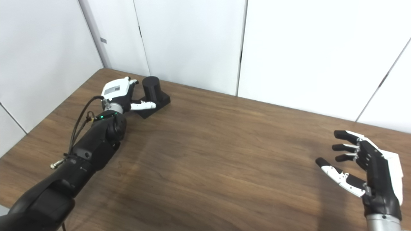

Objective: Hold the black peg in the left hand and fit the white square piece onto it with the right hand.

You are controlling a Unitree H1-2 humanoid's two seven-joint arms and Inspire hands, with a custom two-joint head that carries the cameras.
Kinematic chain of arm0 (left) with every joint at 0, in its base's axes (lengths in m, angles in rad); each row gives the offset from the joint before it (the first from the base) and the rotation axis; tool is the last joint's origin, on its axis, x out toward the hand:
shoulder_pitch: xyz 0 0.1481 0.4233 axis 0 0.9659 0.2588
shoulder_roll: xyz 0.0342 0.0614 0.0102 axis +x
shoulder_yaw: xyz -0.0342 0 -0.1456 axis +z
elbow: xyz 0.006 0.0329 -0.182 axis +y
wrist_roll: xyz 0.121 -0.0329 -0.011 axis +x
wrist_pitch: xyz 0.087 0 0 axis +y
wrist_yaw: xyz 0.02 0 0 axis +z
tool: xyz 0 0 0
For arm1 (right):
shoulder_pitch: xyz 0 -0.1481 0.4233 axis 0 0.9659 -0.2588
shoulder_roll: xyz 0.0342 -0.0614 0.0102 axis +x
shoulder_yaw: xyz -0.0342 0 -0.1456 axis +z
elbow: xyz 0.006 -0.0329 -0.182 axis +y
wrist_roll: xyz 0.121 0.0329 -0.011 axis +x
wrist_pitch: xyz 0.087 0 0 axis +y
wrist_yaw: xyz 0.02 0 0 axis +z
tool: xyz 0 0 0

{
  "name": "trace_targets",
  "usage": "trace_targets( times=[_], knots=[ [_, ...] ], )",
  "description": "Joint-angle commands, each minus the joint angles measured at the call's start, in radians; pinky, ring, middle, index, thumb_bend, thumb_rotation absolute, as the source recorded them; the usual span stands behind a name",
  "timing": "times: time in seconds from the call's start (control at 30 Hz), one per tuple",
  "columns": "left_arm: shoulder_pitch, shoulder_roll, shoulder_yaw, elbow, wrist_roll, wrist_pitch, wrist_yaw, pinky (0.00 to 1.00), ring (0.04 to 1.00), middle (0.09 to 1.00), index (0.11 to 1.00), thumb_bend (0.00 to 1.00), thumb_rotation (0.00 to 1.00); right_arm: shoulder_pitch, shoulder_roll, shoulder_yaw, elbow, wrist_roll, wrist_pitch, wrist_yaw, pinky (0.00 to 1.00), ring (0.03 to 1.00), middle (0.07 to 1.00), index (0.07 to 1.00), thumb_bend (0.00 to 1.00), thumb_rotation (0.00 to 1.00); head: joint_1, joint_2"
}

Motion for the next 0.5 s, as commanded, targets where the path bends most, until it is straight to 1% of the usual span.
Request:
trace_targets(
  times=[0.0,0.03,0.17,0.37,0.47],
  knots=[
    [-0.055,0.027,-0.004,-0.007,-0.003,-0.002,-0.006,0.94,1.000,1.000,0.896,1.00,0.68,-0.020,-0.009,-0.006,-0.031,0.000,-0.033,-0.009,0.49,0.631,0.720,0.690,0.45,0.00,0.003,0.003],
    [-0.055,0.026,-0.007,-0.004,-0.002,-0.002,-0.008,0.93,1.000,1.000,0.893,1.00,0.68,-0.020,-0.010,-0.007,-0.032,0.003,-0.032,-0.007,0.49,0.633,0.721,0.693,0.45,0.00,0.003,0.003],
    [-0.053,0.015,-0.010,0.027,-0.016,-0.026,0.027,0.92,1.000,1.000,0.865,1.00,0.66,-0.019,-0.013,-0.009,-0.038,0.005,-0.027,-0.004,0.48,0.637,0.723,0.699,0.42,0.00,0.000,0.005],
    [-0.065,0.008,-0.031,0.073,-0.018,-0.007,0.035,0.95,1.000,1.000,0.857,1.00,0.63,-0.021,-0.014,-0.011,-0.035,-0.004,-0.042,-0.011,0.48,0.630,0.720,0.693,0.43,0.00,-0.002,0.008],
    [-0.067,0.006,-0.037,0.099,-0.012,-0.002,0.055,0.94,1.000,1.000,0.845,1.00,0.62,-0.022,-0.014,-0.011,-0.034,-0.004,-0.046,-0.013,0.48,0.626,0.716,0.687,0.43,0.00,-0.005,0.009]
  ],
)
